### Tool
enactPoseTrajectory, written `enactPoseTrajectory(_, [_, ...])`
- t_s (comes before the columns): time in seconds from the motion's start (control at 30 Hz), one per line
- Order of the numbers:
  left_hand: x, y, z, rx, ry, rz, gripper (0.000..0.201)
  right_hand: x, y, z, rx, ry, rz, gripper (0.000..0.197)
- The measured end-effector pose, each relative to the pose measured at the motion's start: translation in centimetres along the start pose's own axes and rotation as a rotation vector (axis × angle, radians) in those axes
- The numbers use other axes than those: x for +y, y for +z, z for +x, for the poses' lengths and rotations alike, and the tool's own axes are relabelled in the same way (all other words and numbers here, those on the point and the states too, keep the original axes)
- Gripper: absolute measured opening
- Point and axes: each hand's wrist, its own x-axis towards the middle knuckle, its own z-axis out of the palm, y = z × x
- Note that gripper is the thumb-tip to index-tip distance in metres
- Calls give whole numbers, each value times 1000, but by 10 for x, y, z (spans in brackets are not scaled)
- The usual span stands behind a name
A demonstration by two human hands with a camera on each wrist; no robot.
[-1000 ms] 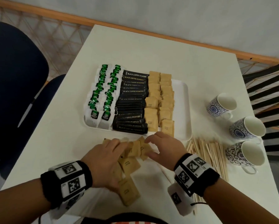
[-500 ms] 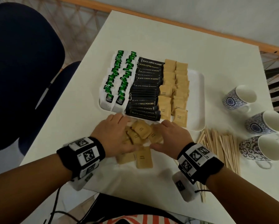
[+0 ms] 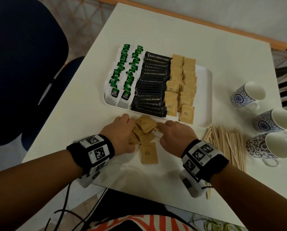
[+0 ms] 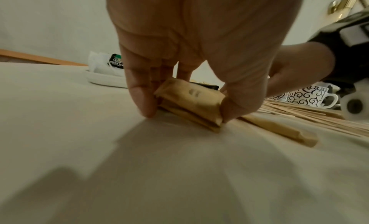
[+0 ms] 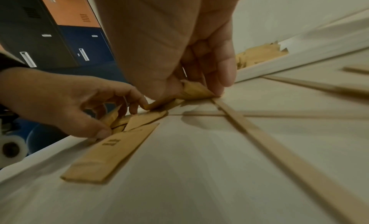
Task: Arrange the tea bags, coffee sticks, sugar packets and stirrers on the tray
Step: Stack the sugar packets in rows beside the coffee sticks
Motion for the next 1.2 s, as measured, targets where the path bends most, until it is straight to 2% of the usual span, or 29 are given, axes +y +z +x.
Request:
enactPoseTrajectory(0.1, [5,0,5,-25,-39,-50,70,2,2,5,4,-13,-17,49])
enactPoseTrajectory(0.2, [12,-1,8,-36,-69,-50,61,9,1,6,13,-14,21,37])
enactPoseTrajectory(0.27, [14,-2,10,-26,-65,-9,51,18,-4,2,22,40,168,30])
enactPoseTrajectory(0.4, [14,-5,12,-10,-58,38,42,33,-8,-2,135,182,566,19])
enactPoseTrajectory(0.5, [10,-9,15,7,-41,5,41,39,-10,0,102,275,902,39])
enactPoseTrajectory(0.57, [8,-12,16,28,-32,-35,37,44,-10,1,96,313,955,43])
enactPoseTrajectory(0.7, [1,-20,17,71,-19,-128,30,52,-9,2,160,426,1063,25])
enactPoseTrajectory(0.87, [-14,-28,17,111,-109,-373,24,61,-13,-1,136,411,1139,12])
enactPoseTrajectory(0.93, [-18,-32,17,112,-135,-524,14,65,-14,-3,126,391,1085,13])
enactPoseTrajectory(1.0, [-18,-36,18,103,-144,-660,13,69,-13,-2,139,388,1060,15])
enactPoseTrajectory(1.07, [-13,-40,21,66,-180,-786,7,74,-12,-1,174,411,1064,18])
enactPoseTrajectory(1.2, [0,-42,24,-32,-286,-1068,15,81,-15,3,257,431,991,16])
